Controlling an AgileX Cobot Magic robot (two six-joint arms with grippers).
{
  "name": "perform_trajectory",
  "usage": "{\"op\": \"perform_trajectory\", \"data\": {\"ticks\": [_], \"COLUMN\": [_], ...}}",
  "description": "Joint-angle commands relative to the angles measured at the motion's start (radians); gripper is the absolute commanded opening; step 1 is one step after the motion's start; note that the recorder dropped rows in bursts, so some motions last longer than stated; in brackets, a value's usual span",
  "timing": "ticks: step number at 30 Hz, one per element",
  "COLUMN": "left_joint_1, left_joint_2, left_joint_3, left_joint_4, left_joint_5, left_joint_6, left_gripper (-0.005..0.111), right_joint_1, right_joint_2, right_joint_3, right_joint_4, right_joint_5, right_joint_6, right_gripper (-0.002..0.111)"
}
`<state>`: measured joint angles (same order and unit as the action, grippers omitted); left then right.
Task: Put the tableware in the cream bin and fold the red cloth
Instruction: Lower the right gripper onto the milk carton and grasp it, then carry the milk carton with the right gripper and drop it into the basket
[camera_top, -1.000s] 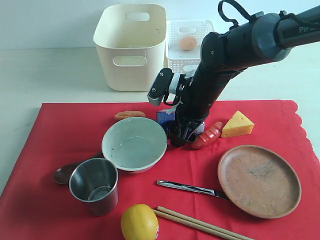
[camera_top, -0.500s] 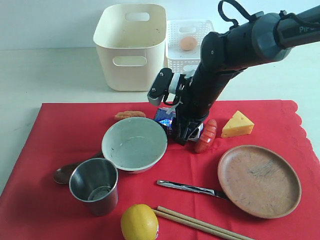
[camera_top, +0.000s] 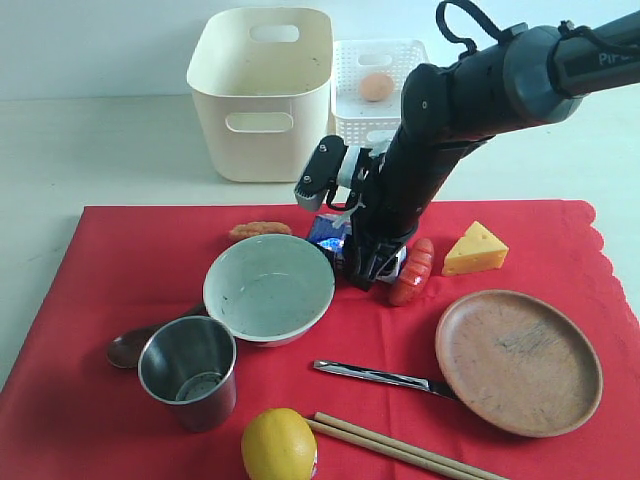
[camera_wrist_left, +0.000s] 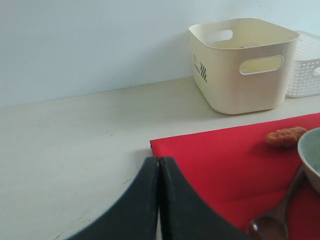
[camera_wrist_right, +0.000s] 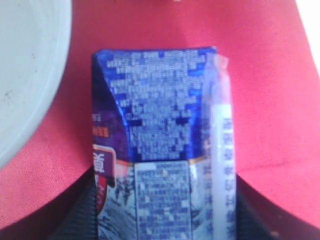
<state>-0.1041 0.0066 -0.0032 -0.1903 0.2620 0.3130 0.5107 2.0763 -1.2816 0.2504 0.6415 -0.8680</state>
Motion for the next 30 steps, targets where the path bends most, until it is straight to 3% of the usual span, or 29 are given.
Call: {"op": "perform_trajectory", "data": {"ticks": [1,10,19,30], "left_joint_1": [0.002,0.002,0.002,0.002], "left_joint_2": [-0.007,-0.007,-0.007,-0.007], "left_joint_3": [0.003,0.003,0.003,0.003], "left_joint_4": [0.000,0.000,0.000,0.000], "left_joint_5": [-0.002,-0.002,-0.002,-0.002], "left_joint_6": [0.001,0.001,0.001,0.001], "left_gripper": [0.002,0.002,0.002,0.002], "right_joint_1": [0.002,0.002,-0.007,-0.148], "right_joint_2": [-0.039,-0.098,-0.125,-0.125], "right_joint_3": [-0.009,-0.036,-0.052,-0.052], "right_joint_4": [0.006,0.000,-0.020,-0.045], "right_joint_5": [-0.014,-0.060,-0.320,-0.523], "right_joint_6": [0.043,0.106,0.285,0.532], "right_gripper": [0.000,0.000,0.000,0.000]}}
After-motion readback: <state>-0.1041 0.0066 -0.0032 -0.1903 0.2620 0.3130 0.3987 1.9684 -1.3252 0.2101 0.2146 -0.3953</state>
